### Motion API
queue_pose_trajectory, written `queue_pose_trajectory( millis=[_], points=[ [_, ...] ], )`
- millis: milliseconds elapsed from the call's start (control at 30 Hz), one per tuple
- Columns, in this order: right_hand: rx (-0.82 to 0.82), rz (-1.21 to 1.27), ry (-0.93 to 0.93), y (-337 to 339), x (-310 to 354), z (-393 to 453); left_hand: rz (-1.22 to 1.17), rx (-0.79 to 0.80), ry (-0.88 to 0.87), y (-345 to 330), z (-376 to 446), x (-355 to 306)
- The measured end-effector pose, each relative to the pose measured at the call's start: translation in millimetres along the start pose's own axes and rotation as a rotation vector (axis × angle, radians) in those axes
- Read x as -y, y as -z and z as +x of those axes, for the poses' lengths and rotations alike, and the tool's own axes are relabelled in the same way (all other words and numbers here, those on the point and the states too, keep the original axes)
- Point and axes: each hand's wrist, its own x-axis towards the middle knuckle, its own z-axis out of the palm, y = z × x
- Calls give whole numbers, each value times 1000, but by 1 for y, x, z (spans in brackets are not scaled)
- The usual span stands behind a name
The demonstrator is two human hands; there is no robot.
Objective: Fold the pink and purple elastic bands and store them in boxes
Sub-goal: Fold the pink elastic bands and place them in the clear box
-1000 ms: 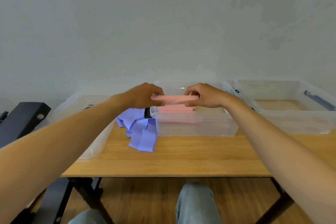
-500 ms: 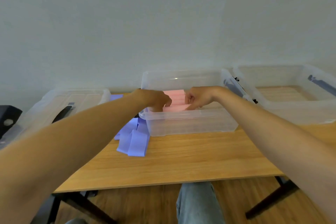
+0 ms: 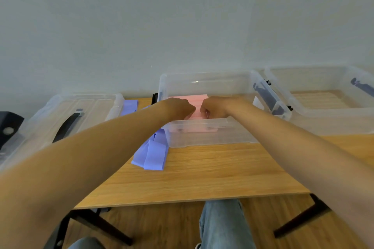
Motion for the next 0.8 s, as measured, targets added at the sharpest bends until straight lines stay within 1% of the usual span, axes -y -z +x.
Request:
queue_pose_trajectory(
  millis=[167,233,333,433,500,633,800],
  points=[
    [-24,-4,18,0,-1,-1,29,-11,-44,4,-7,2],
    [-73,28,20,1,0,-3,24,-45,-57,5,-10,3],
    [-197,94,41,7,6,-12,-3,-167,-56,7,-17,7],
    [-280,127,40,14,17,-19,-27,-338,-36,7,-22,12],
    [-314,128,14,19,26,-24,-33,-423,-3,6,-28,16],
    [-371,128,-11,28,51,-33,-73,-518,76,1,-47,26],
    [-478,187,21,36,93,-44,-180,-558,132,-10,-84,40]
  ],
)
